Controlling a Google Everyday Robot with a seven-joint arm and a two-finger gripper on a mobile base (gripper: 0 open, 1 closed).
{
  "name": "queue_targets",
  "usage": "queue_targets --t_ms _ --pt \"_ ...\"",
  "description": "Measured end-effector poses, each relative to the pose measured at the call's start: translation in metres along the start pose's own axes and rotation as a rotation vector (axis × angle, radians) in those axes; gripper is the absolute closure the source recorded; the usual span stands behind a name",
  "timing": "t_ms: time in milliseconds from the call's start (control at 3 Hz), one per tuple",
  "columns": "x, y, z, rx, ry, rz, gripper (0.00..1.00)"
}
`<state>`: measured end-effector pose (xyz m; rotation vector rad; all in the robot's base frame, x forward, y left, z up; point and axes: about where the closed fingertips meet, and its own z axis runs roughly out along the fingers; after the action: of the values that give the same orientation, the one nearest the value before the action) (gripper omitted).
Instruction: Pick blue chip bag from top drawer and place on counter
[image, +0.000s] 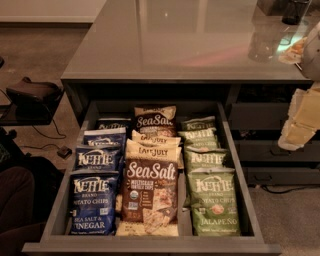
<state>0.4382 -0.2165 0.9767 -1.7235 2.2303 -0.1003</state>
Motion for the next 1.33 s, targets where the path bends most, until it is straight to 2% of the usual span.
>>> queue_targets --t_ms 333,667,1000,1333 --pt "0.0 0.0 0.0 0.0 0.0 0.0 0.0" --pt "-0.008 0.004 0.008 -0.017 -0.034 -0.025 0.0" --pt "-0.034 0.02 0.039 -0.071 -0.151 -0.112 0.0" --pt "-0.08 0.041 0.07 -0.141 -0.289 -0.192 0.0"
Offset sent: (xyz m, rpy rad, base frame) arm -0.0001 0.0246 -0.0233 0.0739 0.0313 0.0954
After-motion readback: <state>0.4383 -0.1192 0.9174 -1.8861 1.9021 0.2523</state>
